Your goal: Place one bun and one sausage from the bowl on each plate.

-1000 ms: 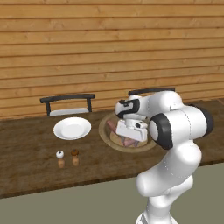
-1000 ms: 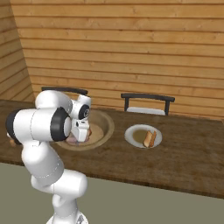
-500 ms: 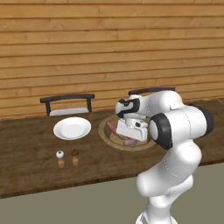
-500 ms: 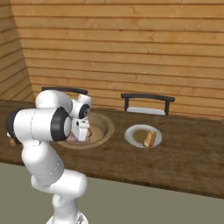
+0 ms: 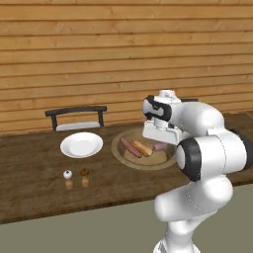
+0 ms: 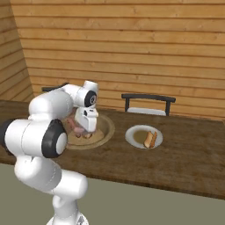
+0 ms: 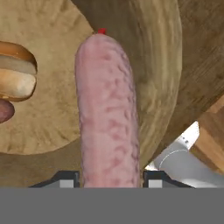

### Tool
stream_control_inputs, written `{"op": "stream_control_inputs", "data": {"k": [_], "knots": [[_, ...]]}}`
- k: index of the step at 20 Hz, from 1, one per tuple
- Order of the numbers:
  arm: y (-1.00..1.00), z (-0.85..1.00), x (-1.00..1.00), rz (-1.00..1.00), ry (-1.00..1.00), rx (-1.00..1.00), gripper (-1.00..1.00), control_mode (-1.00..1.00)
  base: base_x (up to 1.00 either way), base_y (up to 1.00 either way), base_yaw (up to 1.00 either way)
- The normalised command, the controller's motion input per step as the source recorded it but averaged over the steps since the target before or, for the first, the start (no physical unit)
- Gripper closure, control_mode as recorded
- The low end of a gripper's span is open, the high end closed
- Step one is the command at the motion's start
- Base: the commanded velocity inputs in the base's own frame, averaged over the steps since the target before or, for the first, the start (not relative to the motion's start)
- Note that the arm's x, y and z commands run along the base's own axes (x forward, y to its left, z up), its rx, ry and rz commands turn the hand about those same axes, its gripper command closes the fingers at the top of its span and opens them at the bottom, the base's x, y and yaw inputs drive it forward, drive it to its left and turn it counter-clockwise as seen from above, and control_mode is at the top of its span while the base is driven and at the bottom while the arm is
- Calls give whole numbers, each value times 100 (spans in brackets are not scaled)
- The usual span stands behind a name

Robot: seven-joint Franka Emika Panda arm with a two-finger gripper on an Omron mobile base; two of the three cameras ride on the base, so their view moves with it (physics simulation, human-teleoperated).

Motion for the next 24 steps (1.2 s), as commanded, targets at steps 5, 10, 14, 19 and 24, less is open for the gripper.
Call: {"op": "stream_control_inputs", "data": {"k": [5,10,14,19,24], "knots": [[-100,40,-39,46,-26,0,100,-100,0,0,0],[-100,16,-2,39,-24,0,100,-100,0,0,0],[-83,2,14,23,-18,0,100,-100,0,0,0],[-27,0,50,6,-4,0,100,-100,0,0,0],[-42,-4,76,0,6,0,100,-100,0,0,0]]}}
